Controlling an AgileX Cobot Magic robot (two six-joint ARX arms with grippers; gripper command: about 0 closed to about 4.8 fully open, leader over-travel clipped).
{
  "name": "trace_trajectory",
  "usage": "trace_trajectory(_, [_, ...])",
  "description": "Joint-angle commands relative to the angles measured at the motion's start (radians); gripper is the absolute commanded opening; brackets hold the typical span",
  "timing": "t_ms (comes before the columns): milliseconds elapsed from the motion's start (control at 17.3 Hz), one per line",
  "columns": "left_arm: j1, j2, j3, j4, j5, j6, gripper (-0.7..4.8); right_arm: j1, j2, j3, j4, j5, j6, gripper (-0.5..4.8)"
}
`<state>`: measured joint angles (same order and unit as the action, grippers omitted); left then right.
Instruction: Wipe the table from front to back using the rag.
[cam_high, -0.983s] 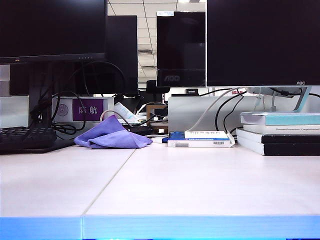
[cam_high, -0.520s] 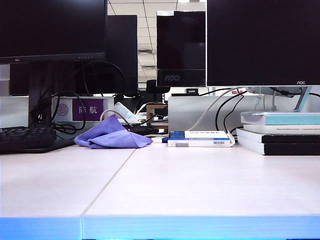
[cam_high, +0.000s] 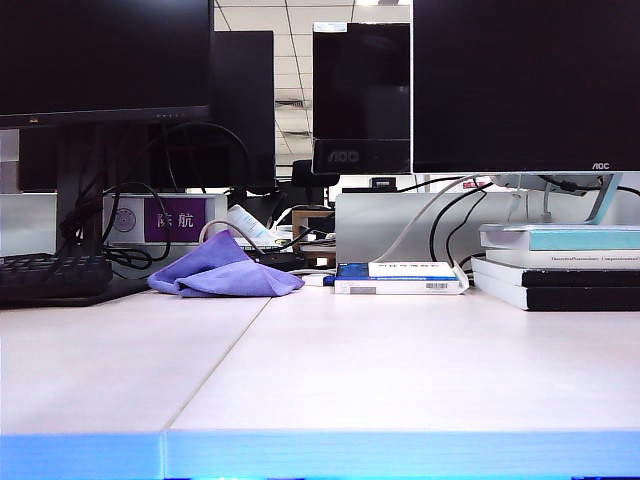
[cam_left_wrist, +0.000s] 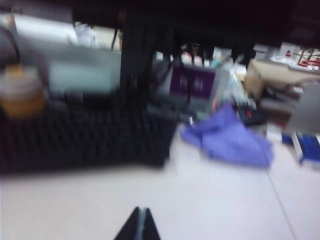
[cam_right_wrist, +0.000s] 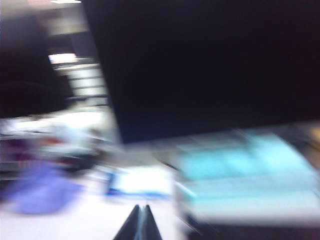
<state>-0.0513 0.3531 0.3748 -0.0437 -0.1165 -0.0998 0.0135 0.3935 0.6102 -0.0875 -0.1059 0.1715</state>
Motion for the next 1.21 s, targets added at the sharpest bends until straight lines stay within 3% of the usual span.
trace_trajectory(58, [0.001,0.249,0.175,0.041,0.022,0.043,-0.05,0.005,0.223,0.217,0.017,-0.252,-0.035,-0.01])
trace_trajectory(231, [-0.004,0.529,0.379,0.039,0.146,0.048,-0.05,0.048,0.389,0.373,0.017,-0.327,-0.051,-0.01])
trace_trajectory(405, [-0.066,0.754,0.558,0.043,0.151,0.090,-0.05,0.256,0.496,0.429,0.018,-0.309,-0.127,-0.01])
trace_trajectory(462, [-0.092,0.818,0.600,0.049,0.158,0.092,-0.05,0.360,0.522,0.429,0.009,-0.236,-0.128,-0.01])
trace_trajectory(694, [-0.156,0.941,0.645,0.079,0.163,0.092,-0.05,0.561,0.601,0.429,-0.029,-0.165,-0.181,-0.01])
trace_trajectory(752, [-0.190,1.003,0.646,0.141,0.163,0.092,-0.05,0.593,0.625,0.429,-0.043,-0.093,-0.184,-0.01])
trace_trajectory(867, [-0.204,1.061,0.646,0.180,0.171,0.092,-0.05,0.611,0.632,0.429,-0.036,-0.096,-0.183,-0.01])
trace_trajectory(925, [-0.217,1.104,0.646,0.218,0.187,0.104,0.17,0.619,0.631,0.429,-0.030,-0.095,-0.183,-0.01])
trace_trajectory(983, [-0.226,1.156,0.646,0.267,0.192,0.120,1.62,0.619,0.629,0.429,-0.023,-0.096,-0.183,-0.01])
trace_trajectory(1041, [-0.230,1.195,0.646,0.304,0.195,0.119,2.74,0.621,0.630,0.429,-0.020,-0.100,-0.183,-0.01])
trace_trajectory(1098, [-0.235,1.242,0.646,0.352,0.196,0.117,3.09,0.625,0.631,0.429,-0.020,-0.102,-0.183,-0.01])
trace_trajectory(1214, [-0.241,1.328,0.650,0.446,0.177,0.103,3.08,0.636,0.630,0.429,-0.021,-0.102,-0.183,-0.01])
